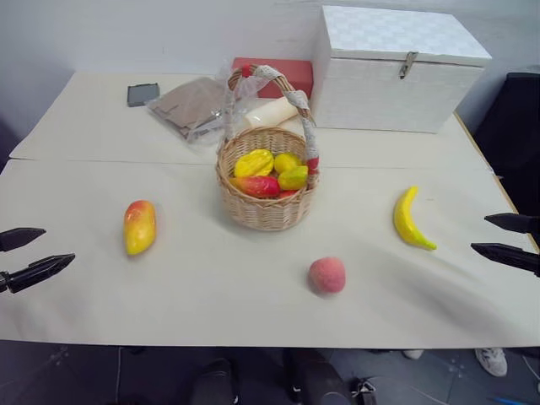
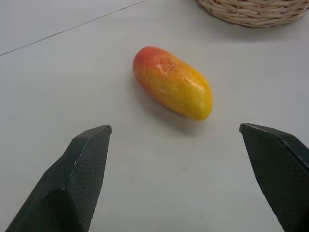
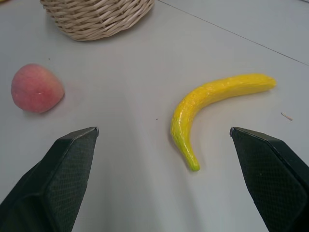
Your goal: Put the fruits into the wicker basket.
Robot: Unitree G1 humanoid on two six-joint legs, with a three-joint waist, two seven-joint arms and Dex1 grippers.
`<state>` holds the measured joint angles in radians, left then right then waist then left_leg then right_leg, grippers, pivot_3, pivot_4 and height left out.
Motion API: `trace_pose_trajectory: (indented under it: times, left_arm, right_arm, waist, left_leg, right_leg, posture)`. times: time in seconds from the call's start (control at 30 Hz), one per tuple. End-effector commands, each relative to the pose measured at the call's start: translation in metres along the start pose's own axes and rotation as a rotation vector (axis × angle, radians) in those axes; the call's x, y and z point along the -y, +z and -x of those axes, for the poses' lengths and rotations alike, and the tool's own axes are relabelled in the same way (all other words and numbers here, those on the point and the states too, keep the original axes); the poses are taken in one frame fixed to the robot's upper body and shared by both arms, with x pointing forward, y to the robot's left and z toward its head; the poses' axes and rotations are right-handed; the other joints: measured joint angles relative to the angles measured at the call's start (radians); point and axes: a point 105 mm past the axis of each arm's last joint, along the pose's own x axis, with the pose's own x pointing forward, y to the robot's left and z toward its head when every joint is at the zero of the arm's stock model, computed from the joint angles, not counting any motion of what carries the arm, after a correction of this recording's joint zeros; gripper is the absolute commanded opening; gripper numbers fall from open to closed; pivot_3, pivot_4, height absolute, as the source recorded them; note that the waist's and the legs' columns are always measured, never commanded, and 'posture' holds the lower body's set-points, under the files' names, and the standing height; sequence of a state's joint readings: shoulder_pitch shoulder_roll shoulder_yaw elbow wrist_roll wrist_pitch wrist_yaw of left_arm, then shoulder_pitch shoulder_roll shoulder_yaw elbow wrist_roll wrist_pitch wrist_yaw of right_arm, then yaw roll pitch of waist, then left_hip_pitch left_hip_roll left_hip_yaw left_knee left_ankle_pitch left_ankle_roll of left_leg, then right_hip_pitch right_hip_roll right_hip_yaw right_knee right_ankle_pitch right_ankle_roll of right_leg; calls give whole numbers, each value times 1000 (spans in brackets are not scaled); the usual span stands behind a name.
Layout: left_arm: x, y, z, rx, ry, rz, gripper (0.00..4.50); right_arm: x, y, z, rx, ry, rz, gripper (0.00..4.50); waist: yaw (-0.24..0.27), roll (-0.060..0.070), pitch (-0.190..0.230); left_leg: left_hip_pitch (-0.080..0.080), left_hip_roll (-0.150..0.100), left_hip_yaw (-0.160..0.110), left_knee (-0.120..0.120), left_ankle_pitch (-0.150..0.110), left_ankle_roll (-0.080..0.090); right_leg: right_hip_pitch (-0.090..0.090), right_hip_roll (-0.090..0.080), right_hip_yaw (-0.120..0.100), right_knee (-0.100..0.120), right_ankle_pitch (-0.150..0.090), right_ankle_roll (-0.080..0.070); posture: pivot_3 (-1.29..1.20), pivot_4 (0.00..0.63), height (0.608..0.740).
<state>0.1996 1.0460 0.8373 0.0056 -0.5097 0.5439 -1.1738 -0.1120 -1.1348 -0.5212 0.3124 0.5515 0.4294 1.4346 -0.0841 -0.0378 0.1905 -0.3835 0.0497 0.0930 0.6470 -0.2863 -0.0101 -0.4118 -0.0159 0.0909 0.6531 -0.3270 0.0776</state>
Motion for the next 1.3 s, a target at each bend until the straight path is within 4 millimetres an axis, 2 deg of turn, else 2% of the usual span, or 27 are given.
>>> trace_pose_trajectory:
  times: [0.03,0.37,0.63,0.77,0.83,0.9,0.97,1.03,1.17,1.23,1.3]
  left_arm:
    - [6,4,0,-16,-26,-47,4476]
    - [6,-1,-5,-47,-19,-33,4476]
    - [7,3,-12,-36,-7,-27,4476]
    - [8,10,-15,-7,4,-9,4476]
    - [8,12,-20,-21,37,-1,4476]
    - [7,14,-24,-31,81,50,4476]
    - [4,26,-32,16,155,182,4476]
    - [8,31,-46,-14,212,296,4476]
    - [26,30,-70,-112,223,397,4476]
    - [29,36,-84,-69,216,447,4476]
    - [28,24,-98,-152,261,447,4476]
  right_arm:
    - [1,15,8,3,-1,61,4500]
    - [1,17,6,-5,0,84,4500]
    - [0,15,4,-19,-7,98,4500]
    - [-4,15,2,-5,-7,106,4500]
    - [-12,18,-2,7,19,115,4500]
    - [-20,22,-5,13,46,118,4500]
    - [-41,34,-13,37,125,123,4500]
    - [-71,46,-22,59,243,142,4500]
    - [-115,63,-40,94,372,240,4500]
    - [-133,72,-46,121,422,271,4500]
    - [-152,85,-52,154,485,335,4500]
  waist:
    - [-2,0,0]
    - [0,0,0]
    - [0,0,0]
    - [1,0,0]
    - [1,0,0]
    - [2,0,0]
    - [3,1,0]
    - [5,1,0]
    - [13,0,0]
    - [14,-1,0]
    - [15,-2,0]
  left_leg:
    - [0,0,0,0,0,0]
    - [0,0,0,0,0,0]
    - [0,0,0,0,0,0]
    - [0,0,0,0,0,0]
    - [0,0,0,0,0,0]
    - [0,0,0,0,0,0]
    - [0,0,0,1,0,0]
    - [0,0,-1,2,0,0]
    - [0,0,-3,4,1,-2]
    - [-1,0,-4,5,1,-2]
    - [-1,0,-3,6,1,-3]
  right_leg:
    - [0,0,0,0,0,0]
    - [0,0,0,0,0,0]
    - [0,0,0,0,0,0]
    - [0,0,0,0,0,0]
    - [0,0,0,1,0,0]
    - [0,1,0,1,0,0]
    - [0,1,0,1,0,0]
    - [0,2,0,3,0,1]
    - [1,4,0,4,0,3]
    - [1,4,0,4,0,3]
    - [1,5,0,5,1,3]
  posture:
    - [0,150,740]
    - [0,150,740]
    - [0,150,740]
    - [0,150,740]
    - [0,150,740]
    - [0,150,740]
    - [0,150,740]
    - [0,150,740]
    - [0,150,740]
    - [0,150,740]
    - [0,150,740]
